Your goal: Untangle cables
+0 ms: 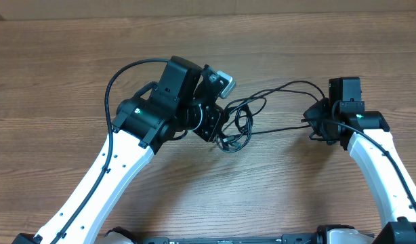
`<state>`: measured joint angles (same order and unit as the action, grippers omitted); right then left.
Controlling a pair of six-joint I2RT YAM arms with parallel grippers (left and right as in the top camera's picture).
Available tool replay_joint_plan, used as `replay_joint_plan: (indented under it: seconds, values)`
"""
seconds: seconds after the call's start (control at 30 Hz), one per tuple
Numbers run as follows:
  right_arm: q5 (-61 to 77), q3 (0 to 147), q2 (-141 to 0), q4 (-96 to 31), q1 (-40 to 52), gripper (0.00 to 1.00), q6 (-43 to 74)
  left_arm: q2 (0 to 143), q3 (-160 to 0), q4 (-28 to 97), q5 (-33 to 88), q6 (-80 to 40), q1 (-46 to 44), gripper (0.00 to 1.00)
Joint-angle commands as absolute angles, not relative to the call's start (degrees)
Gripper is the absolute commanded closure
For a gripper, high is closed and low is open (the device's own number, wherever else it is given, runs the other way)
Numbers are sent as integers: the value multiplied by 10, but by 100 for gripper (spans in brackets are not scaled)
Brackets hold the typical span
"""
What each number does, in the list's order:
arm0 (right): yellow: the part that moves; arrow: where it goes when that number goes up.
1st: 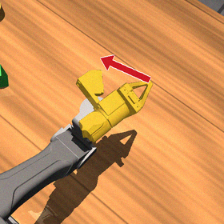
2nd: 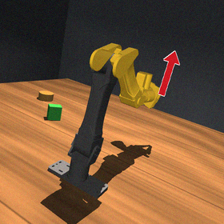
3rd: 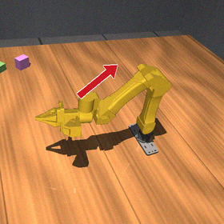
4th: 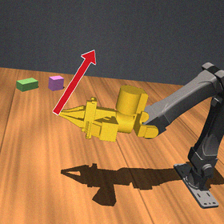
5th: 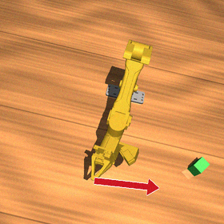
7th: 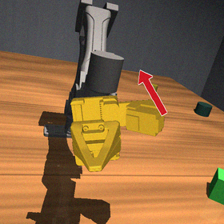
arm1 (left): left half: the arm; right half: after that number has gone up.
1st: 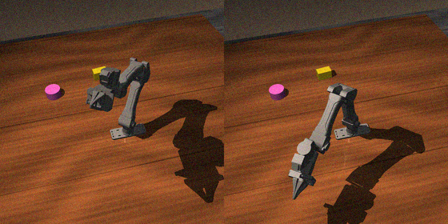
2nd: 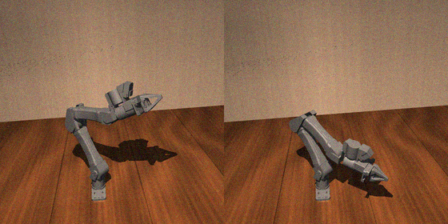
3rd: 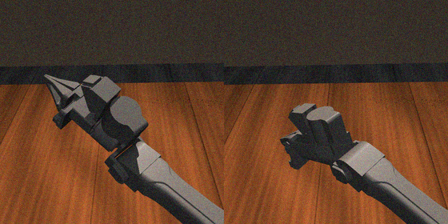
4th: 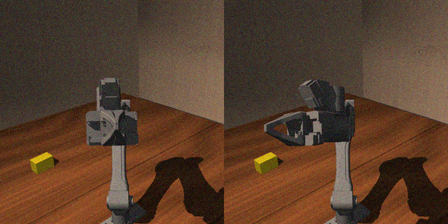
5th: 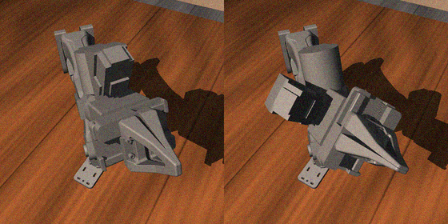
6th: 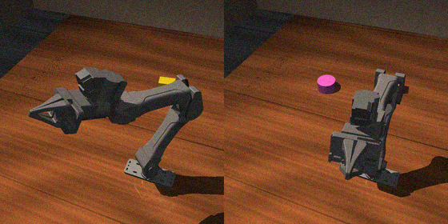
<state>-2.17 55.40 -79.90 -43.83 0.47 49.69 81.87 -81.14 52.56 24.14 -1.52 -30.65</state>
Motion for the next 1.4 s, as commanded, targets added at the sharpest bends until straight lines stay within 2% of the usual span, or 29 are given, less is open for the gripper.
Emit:
replay_joint_plan:
  seconds: [0.0,0.37,0.4,0.43,0.47,0.5,0.53,0.6,0.7,0.8,1.1,1.37]
  values:
    - [-79,562,-795,-445,6,96,489,804,-819,538,239,27,-303,96]
    - [-141,562,-795,-469,6,96,490,804,-819,618,240,84,-303,96]
    - [-129,562,-795,-472,6,86,489,804,-819,618,240,84,-303,96]
    - [-112,562,-795,-472,6,71,478,804,-819,618,240,84,-303,96]
    - [-38,562,-795,-470,6,40,406,804,-819,617,240,84,-303,96]
    - [10,562,-795,-471,6,15,359,804,-819,615,240,84,-303,96]
    - [69,562,-795,-473,6,0,305,804,-819,612,240,89,-303,96]
    - [153,562,-795,-487,6,0,224,804,-819,606,246,90,-303,96]
    - [232,562,-795,-530,6,0,155,804,-819,583,305,67,-297,96]
    - [306,562,-795,-555,6,0,89,804,-819,578,307,53,-282,96]
    - [724,563,-795,-537,6,0,-127,805,-819,568,375,58,-226,96]
    - [894,563,-795,-441,6,0,-140,805,-819,525,491,89,-234,96]
